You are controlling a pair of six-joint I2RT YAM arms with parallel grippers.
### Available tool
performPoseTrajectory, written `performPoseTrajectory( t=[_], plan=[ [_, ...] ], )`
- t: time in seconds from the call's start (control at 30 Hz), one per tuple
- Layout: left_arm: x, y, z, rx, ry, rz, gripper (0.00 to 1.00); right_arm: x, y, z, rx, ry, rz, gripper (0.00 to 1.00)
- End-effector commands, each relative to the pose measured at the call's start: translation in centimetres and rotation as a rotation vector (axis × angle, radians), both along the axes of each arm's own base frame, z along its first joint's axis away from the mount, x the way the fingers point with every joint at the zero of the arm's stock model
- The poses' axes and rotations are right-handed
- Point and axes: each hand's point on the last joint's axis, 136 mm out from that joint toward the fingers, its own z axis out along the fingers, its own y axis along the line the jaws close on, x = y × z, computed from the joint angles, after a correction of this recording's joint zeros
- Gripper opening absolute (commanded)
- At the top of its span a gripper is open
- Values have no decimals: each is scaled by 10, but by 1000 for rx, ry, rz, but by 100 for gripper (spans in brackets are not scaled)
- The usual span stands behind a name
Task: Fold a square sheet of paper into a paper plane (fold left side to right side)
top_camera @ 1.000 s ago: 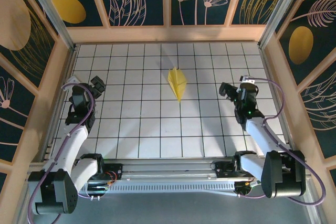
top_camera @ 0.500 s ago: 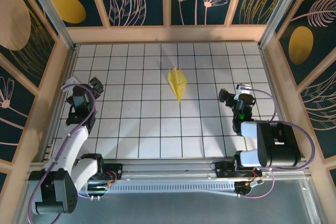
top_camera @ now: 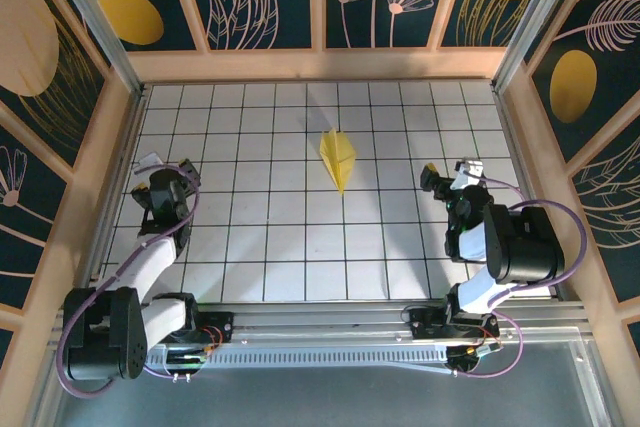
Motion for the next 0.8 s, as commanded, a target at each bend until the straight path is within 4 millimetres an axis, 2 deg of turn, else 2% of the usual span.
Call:
performPoseTrajectory(
  t=[0.0, 0.4, 0.67, 0.77],
  plan=[
    [6, 3, 21, 121, -137, -23, 99, 4, 2, 17, 3, -63, 15, 99],
    [11, -11, 20, 233, -209, -137, 99, 4, 3, 18, 1, -70, 23, 99],
    [9, -32, 22, 256, -233, -266, 99, 4, 3, 17, 1, -68, 24, 99],
    [4, -44, 26, 206, -281, -327, 99, 3, 3, 17, 0, -65, 23, 99]
  ],
)
